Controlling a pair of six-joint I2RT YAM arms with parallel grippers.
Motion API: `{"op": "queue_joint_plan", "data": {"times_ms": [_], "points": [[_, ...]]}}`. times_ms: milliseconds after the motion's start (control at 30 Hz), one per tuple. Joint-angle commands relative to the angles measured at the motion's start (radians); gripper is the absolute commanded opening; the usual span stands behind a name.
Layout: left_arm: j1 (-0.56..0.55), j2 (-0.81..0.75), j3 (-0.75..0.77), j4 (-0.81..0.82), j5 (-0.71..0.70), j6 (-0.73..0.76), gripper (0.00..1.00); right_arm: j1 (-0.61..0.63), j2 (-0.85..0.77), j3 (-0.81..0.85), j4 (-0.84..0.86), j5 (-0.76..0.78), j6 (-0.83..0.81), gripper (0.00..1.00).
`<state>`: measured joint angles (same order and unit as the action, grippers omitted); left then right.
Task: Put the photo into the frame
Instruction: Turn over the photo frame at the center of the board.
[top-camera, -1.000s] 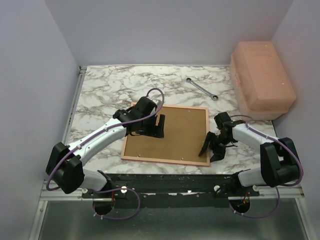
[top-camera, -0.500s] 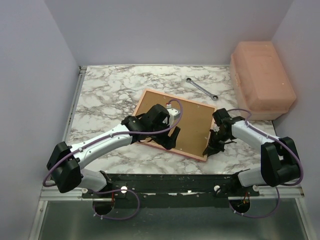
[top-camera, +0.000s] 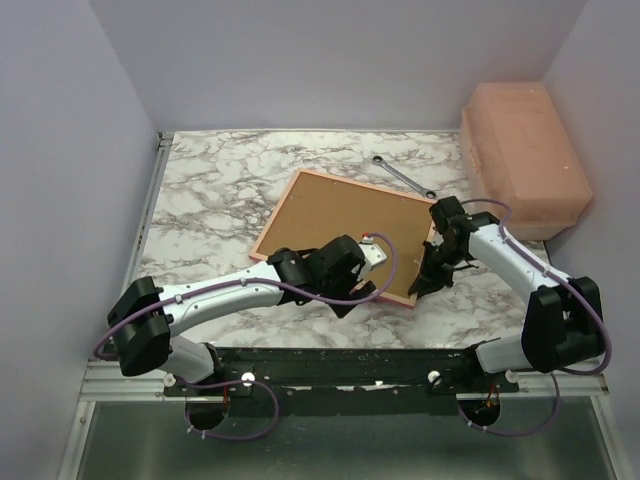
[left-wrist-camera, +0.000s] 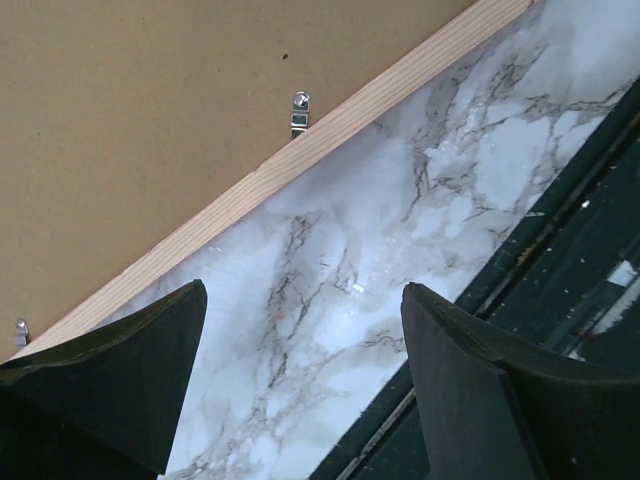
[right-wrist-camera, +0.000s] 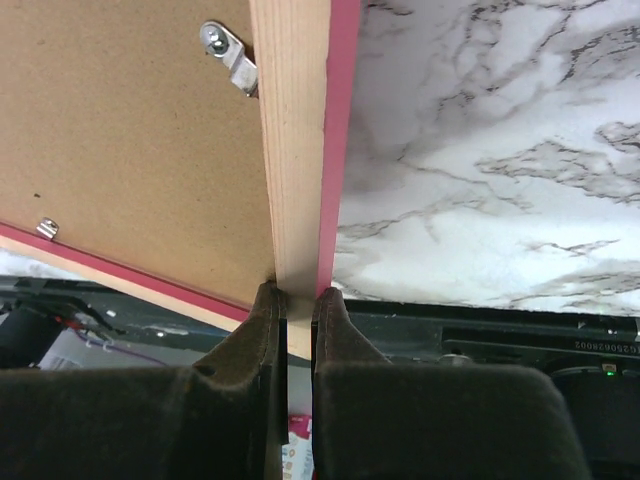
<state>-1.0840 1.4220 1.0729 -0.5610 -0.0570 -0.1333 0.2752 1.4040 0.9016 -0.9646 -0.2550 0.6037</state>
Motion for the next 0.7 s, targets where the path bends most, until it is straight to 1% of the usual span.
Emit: {"op": "queue_joint_plan", "data": {"times_ms": [0,67,167,400,500,567,667], "points": [[-0.023,0.017,0.043,0.054,-0.16,0.105,0.8,-0.001,-0.032,0.113,-0.077,-0.135,-0.036,0.0],[-0.026,0.023,0.047,0.068,-0.203,0.129,0.8,-0.001,-0.036,0.146,-0.102,-0.167,-0.038,0.01],[-0.035,0.019,0.029,0.113,-0.262,0.203,0.8,-0.001,-0.04,0.185,-0.133,-0.207,-0.038,0.0],[-0.048,0.027,-0.033,0.223,-0.38,0.281,0.78,-0.001,-0.049,0.255,-0.178,-0.257,-0.032,0.0],[-0.051,0.026,-0.043,0.235,-0.37,0.307,0.76,-0.002,-0.053,0.284,-0.192,-0.26,-0.027,0.0],[-0.059,0.013,-0.045,0.216,-0.325,0.314,0.74,-0.001,-0.051,0.301,-0.195,-0.263,-0.024,0.0],[-0.071,-0.009,-0.078,0.226,-0.312,0.326,0.74,-0.001,-0.049,0.317,-0.203,-0.264,-0.024,0.0]]}}
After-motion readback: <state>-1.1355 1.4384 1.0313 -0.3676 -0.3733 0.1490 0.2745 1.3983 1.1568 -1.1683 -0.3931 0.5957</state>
